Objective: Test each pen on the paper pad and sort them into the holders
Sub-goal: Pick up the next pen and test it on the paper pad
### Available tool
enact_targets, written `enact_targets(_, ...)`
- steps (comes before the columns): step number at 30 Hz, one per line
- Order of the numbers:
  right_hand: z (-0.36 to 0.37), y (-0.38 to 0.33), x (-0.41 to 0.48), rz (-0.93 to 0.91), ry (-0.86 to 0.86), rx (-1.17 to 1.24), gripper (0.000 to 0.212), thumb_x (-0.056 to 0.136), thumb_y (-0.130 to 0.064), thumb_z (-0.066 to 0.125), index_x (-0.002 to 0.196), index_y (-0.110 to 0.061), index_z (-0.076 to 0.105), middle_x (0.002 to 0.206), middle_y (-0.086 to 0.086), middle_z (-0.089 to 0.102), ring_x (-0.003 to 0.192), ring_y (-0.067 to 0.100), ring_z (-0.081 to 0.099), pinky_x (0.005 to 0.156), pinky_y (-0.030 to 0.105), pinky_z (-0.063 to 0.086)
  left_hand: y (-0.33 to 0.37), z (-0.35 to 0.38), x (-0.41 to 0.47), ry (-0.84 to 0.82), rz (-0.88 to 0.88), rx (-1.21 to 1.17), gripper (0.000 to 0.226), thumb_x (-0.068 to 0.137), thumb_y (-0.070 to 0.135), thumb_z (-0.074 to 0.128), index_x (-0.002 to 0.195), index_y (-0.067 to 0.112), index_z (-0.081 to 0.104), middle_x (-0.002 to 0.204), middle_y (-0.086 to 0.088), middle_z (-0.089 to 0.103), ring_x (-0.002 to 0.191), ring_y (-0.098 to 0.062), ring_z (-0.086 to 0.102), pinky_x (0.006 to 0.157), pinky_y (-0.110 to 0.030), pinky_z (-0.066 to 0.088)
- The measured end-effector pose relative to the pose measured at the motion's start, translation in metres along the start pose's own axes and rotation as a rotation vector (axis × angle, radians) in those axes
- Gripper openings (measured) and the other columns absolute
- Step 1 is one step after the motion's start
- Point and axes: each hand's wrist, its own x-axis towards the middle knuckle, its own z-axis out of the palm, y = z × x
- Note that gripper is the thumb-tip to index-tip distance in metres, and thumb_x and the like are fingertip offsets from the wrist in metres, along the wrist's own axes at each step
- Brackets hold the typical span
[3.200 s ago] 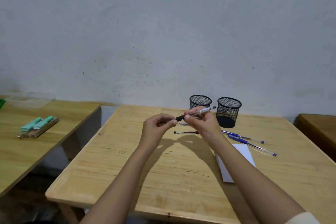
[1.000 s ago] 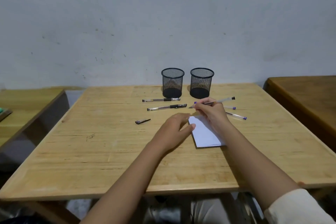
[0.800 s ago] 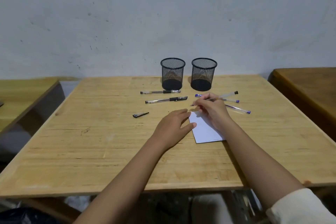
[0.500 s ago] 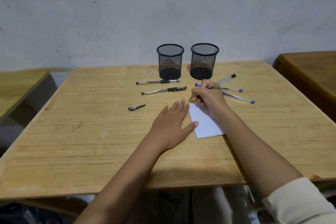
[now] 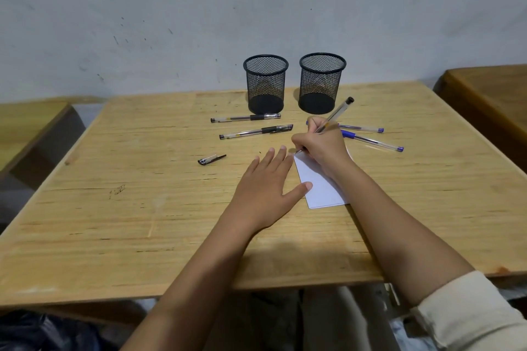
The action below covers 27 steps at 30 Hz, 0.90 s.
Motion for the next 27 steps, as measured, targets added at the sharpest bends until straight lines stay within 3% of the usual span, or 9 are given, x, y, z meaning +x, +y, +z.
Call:
enact_targets(3,0.0010,0.0016,0.0017,0.003,-0.014,0.003,0.034,0.062,0.005,0.062,0.053,-0.010,0.033,0.057,0.007,0.030,0.055,0.016,0.034,0.047,0.021,0.031,0.0006,-0.0010,0.0001,-0.008,-0.001,0.009,0.070,0.092,0.062,0.022,0.151,0.027,0.006,0.160,0.007,-0.002,0.147,-0.012,-0.005,0.118,-0.035,-0.002)
enact_targets(14,0.0028,0.0024,0.0022,0.001,-0.014,0.002,0.035,0.064,0.006,0.062,0.054,-0.010,0.032,0.061,-0.002,0.029,0.057,0.006,0.029,0.037,0.009,0.029,-0.0004,-0.0003,0.0013,-0.014,0.001,0.027,0.071,0.092,0.063,0.020,0.151,0.027,0.005,0.160,0.007,-0.003,0.147,-0.012,-0.006,0.117,-0.034,-0.004)
enact_targets(17,0.0006,0.0008,0.0018,-0.009,-0.055,-0.047,0.024,0.062,0.007,0.060,0.058,-0.007,0.041,0.059,0.007,0.027,0.057,0.014,0.030,0.042,0.016,0.030,-0.0007,-0.0004,0.0009,-0.014,0.005,0.022,0.070,0.092,0.062,0.020,0.151,0.027,0.005,0.160,0.007,-0.003,0.147,-0.012,-0.006,0.118,-0.035,-0.003)
enact_targets(19,-0.0011,0.0007,0.0021,-0.005,-0.035,-0.032,0.027,0.061,0.007,0.060,0.055,-0.008,0.039,0.060,0.010,0.027,0.059,0.021,0.031,0.052,0.021,0.034,0.0002,-0.0011,0.0000,-0.019,0.007,0.020,0.070,0.093,0.062,0.021,0.151,0.026,0.005,0.160,0.007,-0.003,0.147,-0.012,-0.007,0.119,-0.036,-0.003)
enact_targets(21,-0.0005,0.0006,0.0015,0.006,0.003,-0.011,0.032,0.062,0.006,0.061,0.053,-0.009,0.034,0.061,0.007,0.029,0.063,0.017,0.035,0.062,0.022,0.037,0.0006,-0.0021,-0.0008,-0.020,0.006,0.019,0.070,0.093,0.061,0.021,0.151,0.026,0.005,0.160,0.007,-0.004,0.147,-0.012,-0.007,0.120,-0.037,-0.002)
enact_targets(24,0.0006,-0.0009,-0.0003,0.034,-0.006,-0.010,0.034,0.065,0.003,0.062,0.054,-0.013,0.034,0.062,-0.007,0.030,0.067,0.004,0.036,0.052,0.013,0.037,0.0004,-0.0016,-0.0007,-0.016,0.007,0.020,0.070,0.093,0.061,0.020,0.151,0.025,0.005,0.160,0.007,-0.003,0.147,-0.013,-0.007,0.119,-0.037,-0.003)
enact_targets(27,0.0001,-0.0018,-0.0017,-0.001,-0.043,-0.030,0.038,0.064,0.007,0.060,0.054,-0.012,0.028,0.059,0.002,0.023,0.054,0.012,0.025,0.042,0.016,0.027,-0.0007,0.0003,0.0002,-0.001,0.010,0.027,0.070,0.093,0.062,0.021,0.151,0.026,0.006,0.160,0.007,-0.003,0.147,-0.012,-0.006,0.117,-0.034,-0.005)
